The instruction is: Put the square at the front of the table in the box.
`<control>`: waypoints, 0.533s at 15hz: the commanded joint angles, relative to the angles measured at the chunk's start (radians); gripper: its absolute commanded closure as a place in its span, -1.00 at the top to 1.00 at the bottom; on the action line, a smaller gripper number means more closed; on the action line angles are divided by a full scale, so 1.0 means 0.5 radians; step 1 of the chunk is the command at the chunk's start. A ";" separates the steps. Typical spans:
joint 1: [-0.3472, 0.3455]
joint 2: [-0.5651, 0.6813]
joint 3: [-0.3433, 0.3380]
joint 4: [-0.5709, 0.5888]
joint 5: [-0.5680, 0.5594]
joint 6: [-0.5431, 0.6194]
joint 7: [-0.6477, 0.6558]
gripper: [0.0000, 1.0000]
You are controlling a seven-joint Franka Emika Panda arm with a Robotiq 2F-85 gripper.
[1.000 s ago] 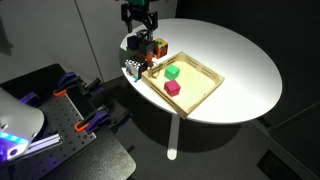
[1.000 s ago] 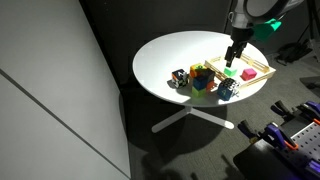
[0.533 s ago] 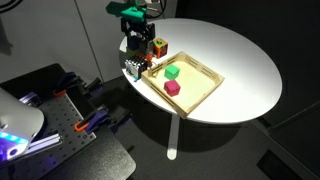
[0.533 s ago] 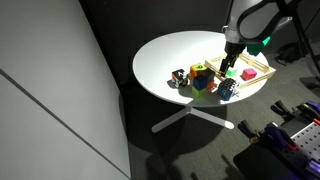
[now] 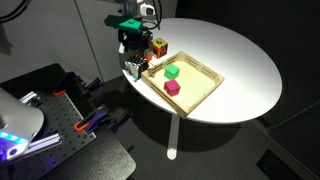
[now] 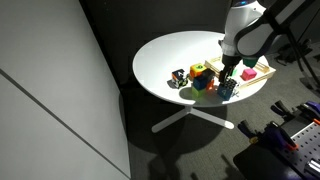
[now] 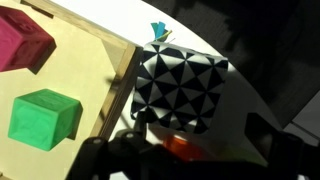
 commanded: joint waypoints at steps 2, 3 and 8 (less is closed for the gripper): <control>0.102 0.028 -0.089 -0.016 -0.178 0.020 0.188 1.00; 0.124 0.034 -0.113 -0.018 -0.221 0.019 0.228 1.00; 0.230 0.052 -0.234 -0.015 -0.465 -0.002 0.456 1.00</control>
